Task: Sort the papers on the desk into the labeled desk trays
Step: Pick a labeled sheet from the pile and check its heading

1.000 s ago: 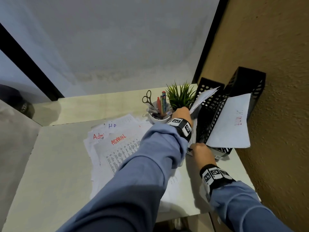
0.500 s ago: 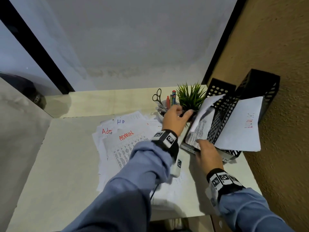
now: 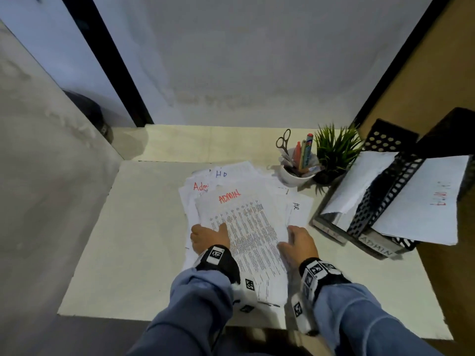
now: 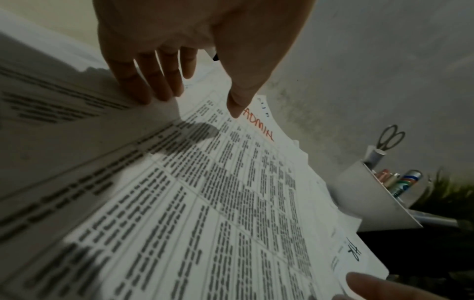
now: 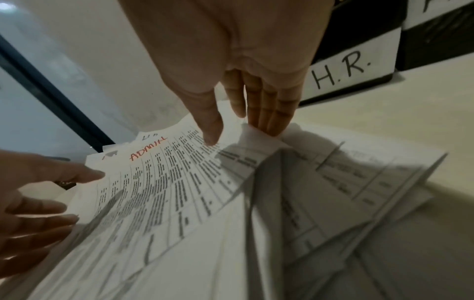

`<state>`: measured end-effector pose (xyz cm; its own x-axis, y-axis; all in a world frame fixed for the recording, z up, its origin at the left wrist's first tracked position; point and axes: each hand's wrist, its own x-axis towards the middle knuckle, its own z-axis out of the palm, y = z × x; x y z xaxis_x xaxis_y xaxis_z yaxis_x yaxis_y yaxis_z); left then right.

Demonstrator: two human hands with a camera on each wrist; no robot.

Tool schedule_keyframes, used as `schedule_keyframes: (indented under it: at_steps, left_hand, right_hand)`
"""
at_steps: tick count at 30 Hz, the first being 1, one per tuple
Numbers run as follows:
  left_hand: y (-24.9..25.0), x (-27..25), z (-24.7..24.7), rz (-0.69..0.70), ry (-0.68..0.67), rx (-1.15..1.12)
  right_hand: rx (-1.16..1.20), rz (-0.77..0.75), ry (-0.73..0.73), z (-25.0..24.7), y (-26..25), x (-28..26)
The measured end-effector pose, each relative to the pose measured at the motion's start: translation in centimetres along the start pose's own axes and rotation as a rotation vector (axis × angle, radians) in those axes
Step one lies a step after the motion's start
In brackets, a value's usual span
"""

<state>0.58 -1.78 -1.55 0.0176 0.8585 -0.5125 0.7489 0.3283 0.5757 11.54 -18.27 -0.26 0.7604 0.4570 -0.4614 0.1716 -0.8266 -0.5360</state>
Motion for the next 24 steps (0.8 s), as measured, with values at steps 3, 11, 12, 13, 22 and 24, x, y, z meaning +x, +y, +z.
schedule_keyframes:
  at_steps: [3,11,12,13,22,24]
  left_hand:
    - [-0.6,0.9,-0.4,-0.009,-0.025,-0.046]
    - [-1.8,2.6,-1.7,0.136,-0.19,-0.077]
    - [-2.0,2.6,-1.8,0.18,-0.189,-0.122]
    - [-2.1,2.6,-1.9,0.229,-0.177,-0.153]
    - [-2.9,4.0,-3.6,0.397,-0.222,-0.318]
    - [-2.8,4.2,-3.6,0.394,-0.265,-0.301]
  right_hand:
    - [0.062,0.061,0.047,1.0,-0.3,0.3]
    - [0.28,0.134,0.031,1.1,-0.7,0.4]
    - [0.3,0.14,0.024,1.1,-0.6,0.4]
    - [0.326,0.135,0.016,1.1,-0.5,0.5]
    - [0.939,0.045,-0.022,-1.2,-4.7,-1.2]
    - [0.952,0.04,0.021,-1.3,-4.8,-0.9]
